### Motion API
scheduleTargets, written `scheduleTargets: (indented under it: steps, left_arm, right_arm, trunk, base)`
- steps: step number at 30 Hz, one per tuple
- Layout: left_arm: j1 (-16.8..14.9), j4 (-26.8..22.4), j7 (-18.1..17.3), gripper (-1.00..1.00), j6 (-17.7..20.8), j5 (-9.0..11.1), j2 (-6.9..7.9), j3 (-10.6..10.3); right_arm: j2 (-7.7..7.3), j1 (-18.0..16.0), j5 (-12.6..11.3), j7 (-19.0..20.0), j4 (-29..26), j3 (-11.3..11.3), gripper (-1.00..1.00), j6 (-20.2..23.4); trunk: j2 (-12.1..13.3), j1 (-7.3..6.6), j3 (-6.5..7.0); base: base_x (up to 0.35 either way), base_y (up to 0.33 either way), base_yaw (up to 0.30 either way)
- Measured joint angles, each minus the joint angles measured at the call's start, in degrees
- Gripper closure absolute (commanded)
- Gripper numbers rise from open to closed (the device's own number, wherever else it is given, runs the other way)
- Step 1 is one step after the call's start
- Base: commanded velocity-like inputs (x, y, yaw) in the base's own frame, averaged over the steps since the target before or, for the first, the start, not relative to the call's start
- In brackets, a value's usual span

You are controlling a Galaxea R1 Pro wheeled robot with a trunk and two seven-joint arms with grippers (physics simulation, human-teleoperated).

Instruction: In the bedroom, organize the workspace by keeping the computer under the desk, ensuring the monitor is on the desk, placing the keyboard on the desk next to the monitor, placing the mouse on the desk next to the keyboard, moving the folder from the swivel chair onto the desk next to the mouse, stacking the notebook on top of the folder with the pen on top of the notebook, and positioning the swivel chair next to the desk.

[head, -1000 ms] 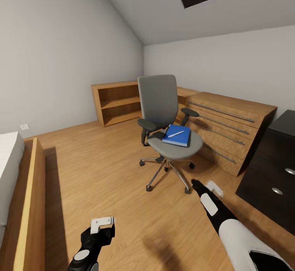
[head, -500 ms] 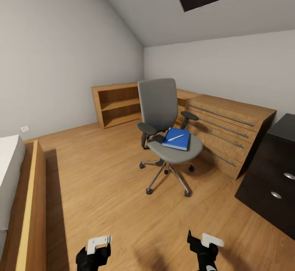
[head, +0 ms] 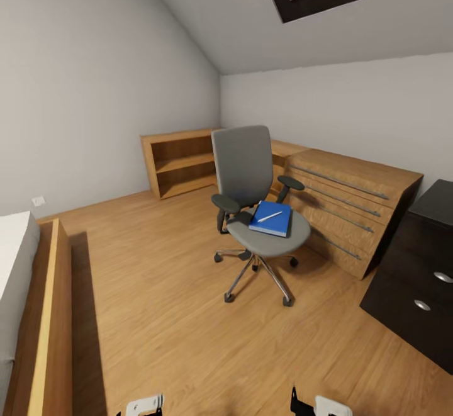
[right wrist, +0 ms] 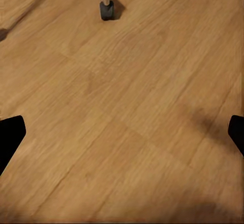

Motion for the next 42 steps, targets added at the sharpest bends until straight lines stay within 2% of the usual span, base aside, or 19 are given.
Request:
scheduleTargets:
  steps: [5, 7, 10, 14, 31, 42]
  left_arm:
    - [-0.01, 1.26, -0.02, -1.00, -5.87, -0.03, 0.00, 0.01]
    - [0.01, 1.73, -0.05, -1.00, -9.09, -0.03, 0.02, 0.03]
    - [0.01, 1.88, -0.01, -1.00, -10.07, -0.03, 0.02, 0.04]
    - [0.00, 1.99, 0.01, -1.00, -10.58, -0.03, 0.03, 0.02]
    - [0.00, 2.27, 0.02, -1.00, -10.82, -0.02, 0.01, 0.01]
    - [-0.01, 7.58, 0.00, -1.00, -10.31, -0.02, -0.36, -0.20]
  right_arm:
    - [0.00, 0.96, 1.77, 0.12, -0.01, 0.09, -1.00, -4.87]
    - [-0.02, 2.90, 3.87, 0.15, -0.02, 0.20, -1.00, -11.67]
    - [0.00, 4.48, 4.88, 0.26, -0.05, 0.20, -1.00, -16.96]
    - [-0.04, 5.88, 5.40, 0.23, -0.11, 0.23, -1.00, -20.09]
    - [-0.38, 8.02, 5.75, 0.19, -0.63, 0.30, -1.00, -20.16]
    - [-0.38, 8.06, 5.67, 0.27, -0.51, 0.36, -1.00, -20.15]
  trunk:
    - [2.01, -1.10, 0.90]
    - [2.81, -1.54, 1.26]
    - [4.01, -2.20, 1.80]
    - [5.61, -3.08, 2.51]
    - [12.43, -6.81, 5.57]
    - [16.85, -9.23, 7.54]
  base:
    - [0.000, 0.000, 0.000]
    - [0.000, 0.000, 0.000]
    - [0.000, 0.000, 0.000]
    - [0.000, 0.000, 0.000]
    - [0.000, 0.000, 0.000]
    - [0.000, 0.000, 0.000]
